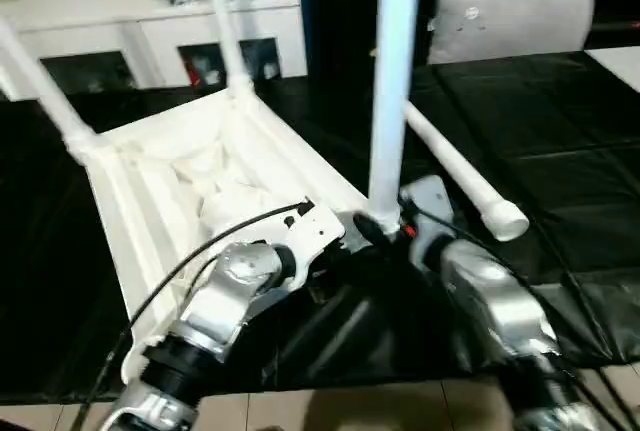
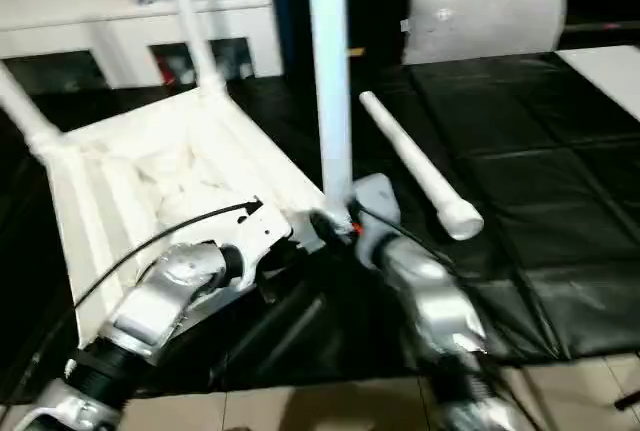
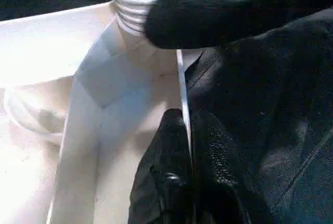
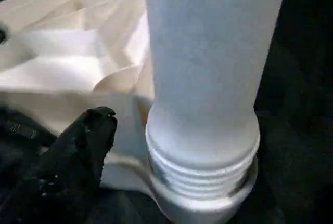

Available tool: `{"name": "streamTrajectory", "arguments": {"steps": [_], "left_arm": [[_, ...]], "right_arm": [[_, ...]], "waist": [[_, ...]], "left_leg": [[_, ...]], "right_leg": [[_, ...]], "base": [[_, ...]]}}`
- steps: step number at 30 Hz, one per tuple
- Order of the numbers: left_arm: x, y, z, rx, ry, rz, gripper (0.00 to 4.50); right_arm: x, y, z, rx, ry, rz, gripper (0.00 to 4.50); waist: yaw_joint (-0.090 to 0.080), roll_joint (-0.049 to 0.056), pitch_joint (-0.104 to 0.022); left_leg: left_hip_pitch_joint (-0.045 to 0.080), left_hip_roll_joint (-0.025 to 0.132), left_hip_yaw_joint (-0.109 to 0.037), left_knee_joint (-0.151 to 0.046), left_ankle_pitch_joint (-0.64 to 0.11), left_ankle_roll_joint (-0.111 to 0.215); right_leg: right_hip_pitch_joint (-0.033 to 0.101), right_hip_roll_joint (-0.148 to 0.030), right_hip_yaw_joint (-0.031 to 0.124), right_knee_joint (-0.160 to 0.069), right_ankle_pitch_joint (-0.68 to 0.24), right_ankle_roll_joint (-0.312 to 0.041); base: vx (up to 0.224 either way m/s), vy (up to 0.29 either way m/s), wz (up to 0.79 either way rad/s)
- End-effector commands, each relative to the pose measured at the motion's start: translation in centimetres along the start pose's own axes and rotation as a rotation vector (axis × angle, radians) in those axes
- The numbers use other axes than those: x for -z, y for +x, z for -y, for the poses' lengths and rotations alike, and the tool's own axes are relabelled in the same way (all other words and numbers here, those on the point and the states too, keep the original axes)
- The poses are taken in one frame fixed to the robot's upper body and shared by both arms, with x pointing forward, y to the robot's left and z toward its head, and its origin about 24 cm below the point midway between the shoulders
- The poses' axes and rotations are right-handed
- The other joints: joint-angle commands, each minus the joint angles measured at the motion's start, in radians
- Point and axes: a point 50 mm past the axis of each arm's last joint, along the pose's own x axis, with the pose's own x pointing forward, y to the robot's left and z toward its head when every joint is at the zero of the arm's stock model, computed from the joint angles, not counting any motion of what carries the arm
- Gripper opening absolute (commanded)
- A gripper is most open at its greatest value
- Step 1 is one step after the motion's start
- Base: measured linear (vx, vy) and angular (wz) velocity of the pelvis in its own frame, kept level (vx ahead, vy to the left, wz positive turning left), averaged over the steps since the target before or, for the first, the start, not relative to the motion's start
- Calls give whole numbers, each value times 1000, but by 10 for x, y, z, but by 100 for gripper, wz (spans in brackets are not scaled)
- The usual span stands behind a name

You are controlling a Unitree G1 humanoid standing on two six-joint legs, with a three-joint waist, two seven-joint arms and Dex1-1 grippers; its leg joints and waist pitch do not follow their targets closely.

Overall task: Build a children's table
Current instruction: Rotate leg to tighten

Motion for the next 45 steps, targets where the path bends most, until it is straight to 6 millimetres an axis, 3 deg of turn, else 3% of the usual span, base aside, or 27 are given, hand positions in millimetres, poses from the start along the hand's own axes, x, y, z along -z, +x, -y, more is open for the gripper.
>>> {"name": "streamTrajectory", "arguments": {"steps": [1,3,6,8,10,13,14,17,19,25,45], "left_arm": [[-3,-6,-3,55,66,-3,0],[0,-9,-4,80,74,-14,0],[4,-16,-9,118,107,-37,0],[7,-22,-11,170,138,-53,0],[7,-28,-12,232,182,-51,0],[5,-33,-9,323,229,-30,0],[6,-35,-7,366,244,-32,0],[7,-39,-5,413,262,-46,0],[9,-41,-5,453,280,-58,0],[12,-43,-5,506,285,-59,0],[14,-50,1,556,279,-65,0]], "right_arm": [[4,-2,-14,-155,-26,-20,446],[3,-7,-11,-174,-43,-24,446],[1,-19,-4,-241,-89,-38,446],[-2,-28,3,-303,-129,-53,446],[-6,-35,9,-365,-163,-69,446],[-12,-38,14,-435,-200,-83,446],[-14,-38,15,-464,-222,-87,446],[-17,-37,14,-493,-256,-91,446],[-19,-36,11,-550,-275,-92,446],[-18,-32,8,-602,-281,-98,446],[-10,-26,-4,-711,-189,-96,281]], "waist": [[10,-19,-55],[23,-17,-61],[38,-19,-74],[52,-18,-79],[58,-15,-76],[68,-16,-70],[75,-18,-67],[81,-17,-64],[93,-22,-64],[117,-25,-69],[122,-23,-72]], "left_leg": [[-8,116,-57,-82,-218,77],[-13,117,-55,-77,-151,105],[-23,111,-53,-56,-23,156],[-25,116,-53,-49,5,193],[-26,121,-53,-48,-4,207],[-21,123,-50,-53,-73,179],[-18,124,-49,-56,-109,154],[-10,128,-48,-59,-149,124],[-11,129,-47,-61,-154,111],[-12,130,-45,-57,-124,111],[-14,132,-47,-56,-110,113]], "right_leg": [[32,-138,97,-69,-259,-110],[36,-138,96,-60,-201,-118],[34,-135,94,-35,-26,-133],[30,-131,88,-27,2,-126],[23,-128,87,-26,-11,-126],[19,-127,86,-39,-123,-121],[17,-126,88,-43,-193,-115],[9,-126,93,-46,-242,-118],[9,-129,97,-42,-245,-123],[9,-133,97,-35,-204,-133],[9,-131,95,-32,-209,-128]], "base": [[0,0,0],[0,0,0],[0,0,0],[0,0,0],[0,0,0],[0,0,0],[0,0,0],[0,0,0],[0,0,0],[0,0,0],[0,0,0]]}}
